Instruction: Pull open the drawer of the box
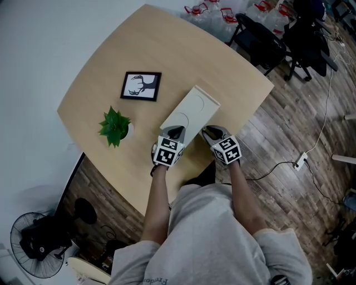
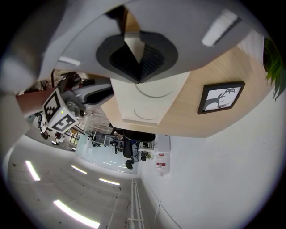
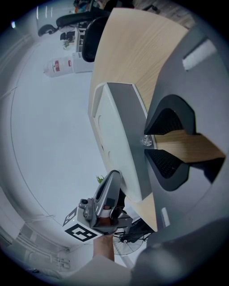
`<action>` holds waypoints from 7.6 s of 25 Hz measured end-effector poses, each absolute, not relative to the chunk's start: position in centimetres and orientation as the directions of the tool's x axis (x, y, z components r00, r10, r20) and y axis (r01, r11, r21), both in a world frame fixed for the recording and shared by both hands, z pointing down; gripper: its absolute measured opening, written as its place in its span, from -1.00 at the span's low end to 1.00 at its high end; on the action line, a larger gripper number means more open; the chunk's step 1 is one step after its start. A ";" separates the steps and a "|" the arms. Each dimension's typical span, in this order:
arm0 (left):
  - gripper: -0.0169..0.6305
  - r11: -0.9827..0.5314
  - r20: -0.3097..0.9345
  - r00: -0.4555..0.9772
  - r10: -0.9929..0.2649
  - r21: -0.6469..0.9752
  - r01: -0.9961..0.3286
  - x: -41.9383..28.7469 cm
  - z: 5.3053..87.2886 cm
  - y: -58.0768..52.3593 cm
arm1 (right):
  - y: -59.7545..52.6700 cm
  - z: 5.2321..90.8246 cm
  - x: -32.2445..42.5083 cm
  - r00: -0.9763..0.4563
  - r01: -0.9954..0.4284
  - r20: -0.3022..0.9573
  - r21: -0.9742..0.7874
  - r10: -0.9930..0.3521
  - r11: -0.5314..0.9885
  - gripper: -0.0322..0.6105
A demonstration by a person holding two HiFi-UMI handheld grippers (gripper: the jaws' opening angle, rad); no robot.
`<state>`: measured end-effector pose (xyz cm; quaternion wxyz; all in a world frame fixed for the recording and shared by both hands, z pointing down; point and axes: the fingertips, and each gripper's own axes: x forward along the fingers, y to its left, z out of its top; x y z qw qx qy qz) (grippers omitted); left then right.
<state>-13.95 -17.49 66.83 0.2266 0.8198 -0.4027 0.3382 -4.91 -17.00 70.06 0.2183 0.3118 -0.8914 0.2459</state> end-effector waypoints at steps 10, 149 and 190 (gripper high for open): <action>-0.78 -0.573 0.736 0.444 -0.510 0.094 -0.814 -14.0 66.8 -17.5 | -17.6 70.5 -5.1 -0.687 -0.678 0.563 -0.272 -0.459 0.683 -0.65; -0.78 -0.530 0.724 0.433 -0.538 0.108 -0.841 -14.4 66.5 -17.7 | -9.7 71.1 4.4 -0.612 -0.731 0.643 -0.238 -0.460 0.640 -0.67; -0.78 -0.435 0.596 0.438 -0.673 0.161 -0.886 -12.3 63.2 -6.7 | -9.1 65.0 5.3 -0.602 -0.796 0.470 -0.289 -0.646 0.532 -0.68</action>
